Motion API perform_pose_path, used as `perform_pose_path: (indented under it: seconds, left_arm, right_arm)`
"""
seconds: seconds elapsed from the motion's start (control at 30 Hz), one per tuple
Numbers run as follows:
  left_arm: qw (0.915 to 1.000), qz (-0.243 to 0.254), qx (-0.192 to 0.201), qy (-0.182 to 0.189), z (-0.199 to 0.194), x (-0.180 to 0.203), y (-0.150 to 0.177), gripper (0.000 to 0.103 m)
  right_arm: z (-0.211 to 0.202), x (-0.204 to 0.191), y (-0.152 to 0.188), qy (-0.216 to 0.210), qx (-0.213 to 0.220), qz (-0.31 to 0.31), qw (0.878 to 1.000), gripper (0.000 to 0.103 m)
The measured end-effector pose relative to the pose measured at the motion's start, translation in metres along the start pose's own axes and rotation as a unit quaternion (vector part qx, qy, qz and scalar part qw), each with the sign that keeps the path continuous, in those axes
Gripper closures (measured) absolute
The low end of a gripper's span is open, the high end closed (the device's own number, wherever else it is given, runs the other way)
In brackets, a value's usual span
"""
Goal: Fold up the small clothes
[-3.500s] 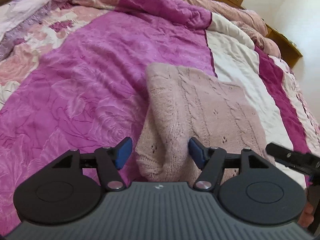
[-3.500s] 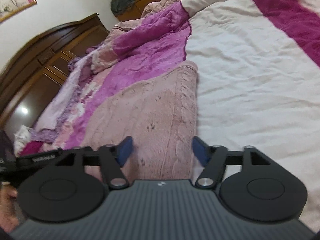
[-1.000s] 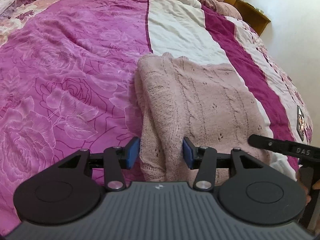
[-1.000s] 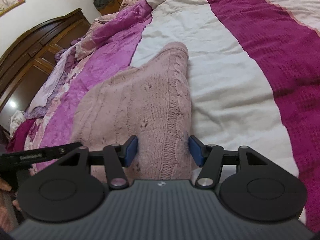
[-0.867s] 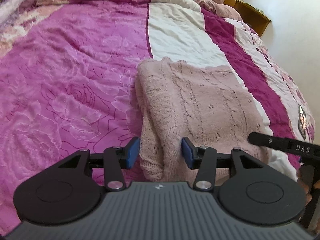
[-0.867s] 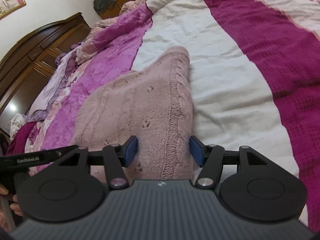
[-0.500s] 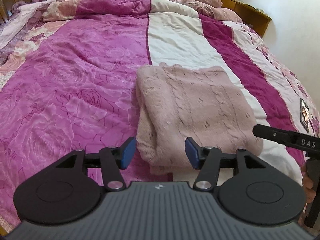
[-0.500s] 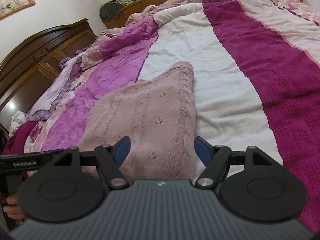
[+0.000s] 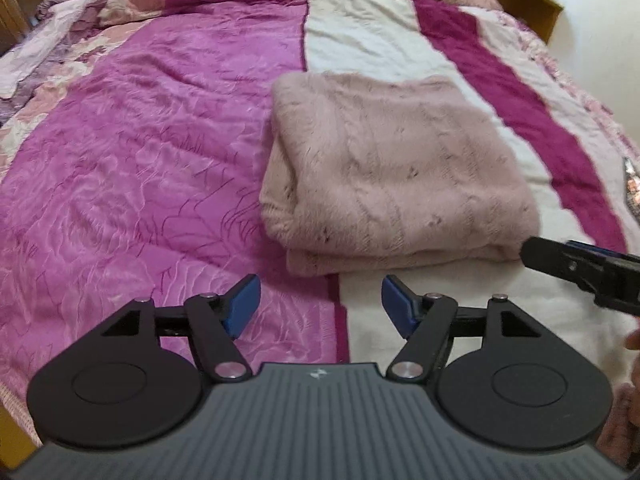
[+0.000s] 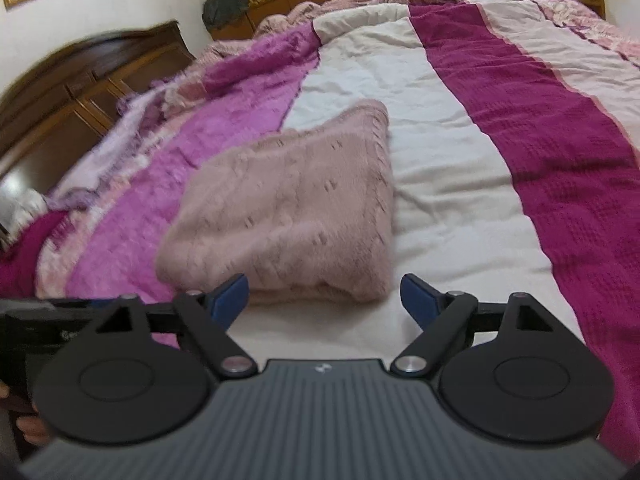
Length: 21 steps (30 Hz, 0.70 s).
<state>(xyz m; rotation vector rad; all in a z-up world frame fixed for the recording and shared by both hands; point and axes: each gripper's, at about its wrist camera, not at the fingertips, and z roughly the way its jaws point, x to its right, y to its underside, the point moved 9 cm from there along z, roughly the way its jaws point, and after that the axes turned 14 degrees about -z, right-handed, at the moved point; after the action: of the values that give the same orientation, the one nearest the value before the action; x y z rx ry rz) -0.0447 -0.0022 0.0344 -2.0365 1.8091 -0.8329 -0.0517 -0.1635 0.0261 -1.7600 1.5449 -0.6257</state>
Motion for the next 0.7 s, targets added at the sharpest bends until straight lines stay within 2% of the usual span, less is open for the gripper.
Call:
perform_pose_path:
  seconds: [0.13,0.3,0.43,0.7]
  left_arm:
    - [0.9999,-0.006,-0.006,-0.008,0.007,0.000,0.010,0.029]
    - [0.9996,0.000,-0.015,-0.024,0.017,0.002,0.023,0.029]
    - [0.9991,0.018,-0.014,-0.036,0.021,0.004,0.028,0.029]
    - [0.9992,0.006,-0.019,-0.036,0.024,0.002,0.027,0.028]
  right_arm:
    - [0.005,-0.008,0.009,0.017,-0.008,-0.031,0.999,0.018]
    - [0.017,-0.007,0.026,0.021,-0.035,-0.007,0.999,0.019]
    - [0.019,-0.009,0.027,0.027,-0.037,-0.015,0.999,0.019]
    - [0.020,-0.009,0.029,0.028,-0.038,-0.017,0.999,0.019]
